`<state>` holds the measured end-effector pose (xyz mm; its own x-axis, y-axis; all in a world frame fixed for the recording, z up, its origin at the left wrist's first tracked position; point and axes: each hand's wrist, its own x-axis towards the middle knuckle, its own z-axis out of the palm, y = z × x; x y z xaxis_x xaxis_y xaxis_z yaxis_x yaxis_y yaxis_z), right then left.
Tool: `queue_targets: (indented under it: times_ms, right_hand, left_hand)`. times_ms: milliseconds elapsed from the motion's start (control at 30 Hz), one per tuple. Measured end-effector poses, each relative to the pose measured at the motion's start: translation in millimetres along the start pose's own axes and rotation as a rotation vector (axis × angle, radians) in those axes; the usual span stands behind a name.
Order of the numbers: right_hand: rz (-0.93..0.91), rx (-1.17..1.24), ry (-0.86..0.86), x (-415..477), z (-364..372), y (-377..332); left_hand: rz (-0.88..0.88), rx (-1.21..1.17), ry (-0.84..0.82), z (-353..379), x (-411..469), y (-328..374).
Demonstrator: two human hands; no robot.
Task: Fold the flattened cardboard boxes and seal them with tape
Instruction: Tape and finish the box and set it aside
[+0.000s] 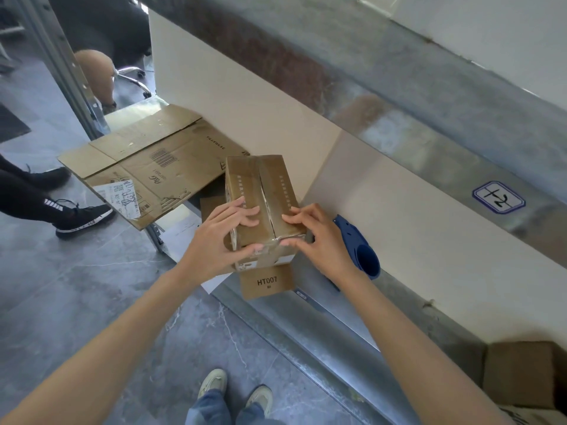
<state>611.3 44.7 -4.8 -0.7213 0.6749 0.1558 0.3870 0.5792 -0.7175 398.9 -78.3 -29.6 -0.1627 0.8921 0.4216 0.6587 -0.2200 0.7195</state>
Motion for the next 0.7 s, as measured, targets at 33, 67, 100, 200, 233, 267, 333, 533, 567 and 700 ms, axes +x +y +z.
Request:
queue_targets:
  times_ms: [33, 67, 100, 200, 233, 267, 333, 533, 567, 700]
  right_hand:
    - [0.0, -0.009, 0.002, 1, 0, 1]
    - [0.01, -0.009, -0.007, 1, -1, 0]
    - [0.022, -0.007, -0.016, 1, -2, 0]
    - [0.027, -0.052, 0.047, 1, 6, -5]
    - [0.023, -0.073, 0.08, 1, 10, -6]
    - [0.025, -0.078, 0.1, 1, 13, -9]
    - [0.037, -0.057, 0.083, 1, 12, -11]
    - [-0.031, -0.135, -0.048, 9, -8, -11]
    - [-0.038, -0.143, -0.05, 9, -9, -12]
    - [-0.062, -0.18, -0.138, 8, -23, -9]
  left_hand:
    - [0.003, 0.006, -0.005, -1, 1, 0]
    - [0.012, 0.003, -0.015, -2, 1, -1]
    - [0.022, -0.004, -0.026, -2, 1, -1]
    - [0.025, 0.011, 0.008, 1, -1, 0]
    - [0.015, 0.024, 0.033, 3, -1, 1]
    - [0.006, 0.03, 0.05, 5, 0, 2]
    - [0.002, 0.028, 0.048, 4, 1, 3]
    - [-0.002, 0.047, -0.059, -9, 5, 2]
    - [-0.004, 0.064, -0.056, -9, 6, 3]
    - [-0.03, 0.021, -0.14, -17, 5, 4]
